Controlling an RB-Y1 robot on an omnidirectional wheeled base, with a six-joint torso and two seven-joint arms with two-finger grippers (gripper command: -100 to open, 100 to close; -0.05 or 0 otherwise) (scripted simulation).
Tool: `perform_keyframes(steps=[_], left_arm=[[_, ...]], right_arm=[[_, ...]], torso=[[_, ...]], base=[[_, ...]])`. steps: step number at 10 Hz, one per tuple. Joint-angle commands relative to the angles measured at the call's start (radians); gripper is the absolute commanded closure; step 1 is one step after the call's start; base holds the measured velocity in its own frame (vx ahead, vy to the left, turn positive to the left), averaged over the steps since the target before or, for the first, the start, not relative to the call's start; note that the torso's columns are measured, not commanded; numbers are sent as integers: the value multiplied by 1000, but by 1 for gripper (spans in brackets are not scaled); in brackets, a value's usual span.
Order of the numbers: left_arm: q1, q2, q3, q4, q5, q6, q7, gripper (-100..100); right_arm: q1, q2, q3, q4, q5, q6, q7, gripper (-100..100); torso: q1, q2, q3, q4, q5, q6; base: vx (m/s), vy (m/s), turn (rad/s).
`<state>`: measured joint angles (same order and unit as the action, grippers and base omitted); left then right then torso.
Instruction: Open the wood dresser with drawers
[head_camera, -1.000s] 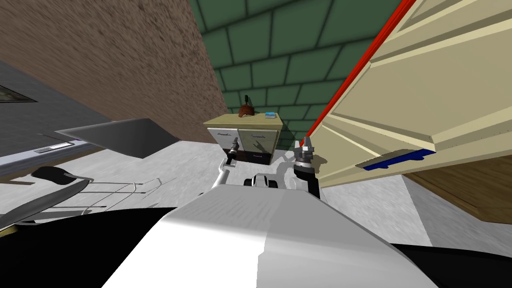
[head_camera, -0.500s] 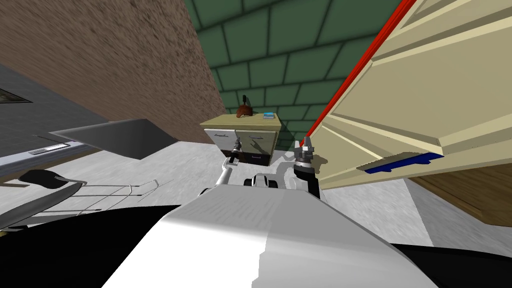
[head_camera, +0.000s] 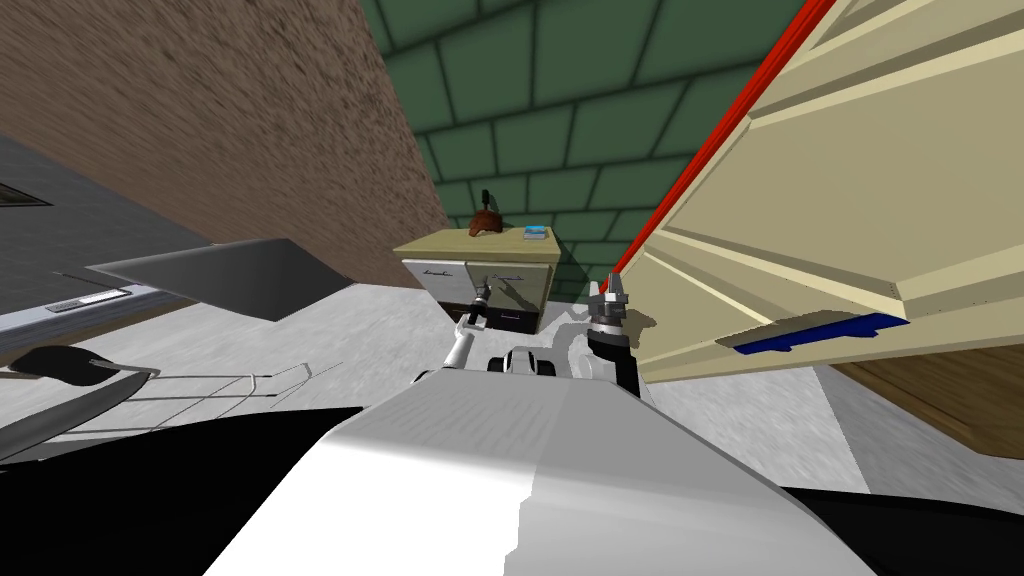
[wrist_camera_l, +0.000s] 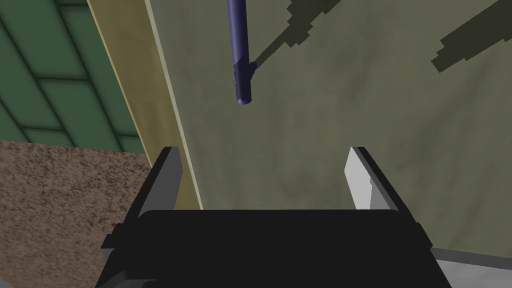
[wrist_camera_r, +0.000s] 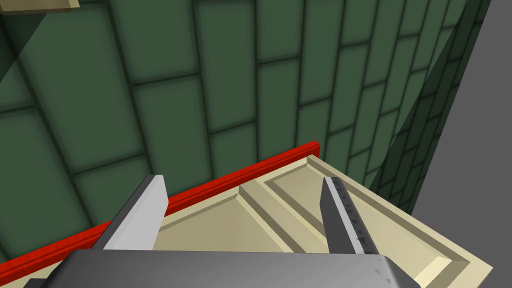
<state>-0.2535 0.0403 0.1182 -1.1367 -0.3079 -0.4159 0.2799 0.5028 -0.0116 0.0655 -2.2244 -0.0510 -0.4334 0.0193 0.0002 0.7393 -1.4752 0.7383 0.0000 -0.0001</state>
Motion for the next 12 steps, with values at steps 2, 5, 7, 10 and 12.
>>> perform_keyframes(steps=[2, 5, 7, 10, 12], left_arm=[[-17, -42, 3, 25, -2, -3, 1, -100], [-33, -46, 7, 28, -3, 8, -2, 100], [-35, -47, 2, 21, -6, 15, 3, 100], [-38, -47, -5, 9, -11, 27, 9, 100], [-36, -11, -4, 12, -10, 25, 9, -100]], right_arm=[[0, 0, 0, 0, 0, 0, 0, 0], [0, 0, 0, 0, 0, 0, 0, 0], [0, 0, 0, 0, 0, 0, 0, 0], [-1, 0, 0, 0, 0, 0, 0, 0], [0, 0, 0, 0, 0, 0, 0, 0]], torso=[[1, 0, 0, 0, 0, 0], [0, -2, -1, -1, 0, 0], [1, 5, 3, 1, 0, 0], [0, 2, 1, 1, 0, 0], [-1, -8, -4, -2, 0, 0]], base=[[12, -13, -2], [30, -1, -6], [-131, 19, 21], [-205, 19, 19], [-61, 3, -2]])
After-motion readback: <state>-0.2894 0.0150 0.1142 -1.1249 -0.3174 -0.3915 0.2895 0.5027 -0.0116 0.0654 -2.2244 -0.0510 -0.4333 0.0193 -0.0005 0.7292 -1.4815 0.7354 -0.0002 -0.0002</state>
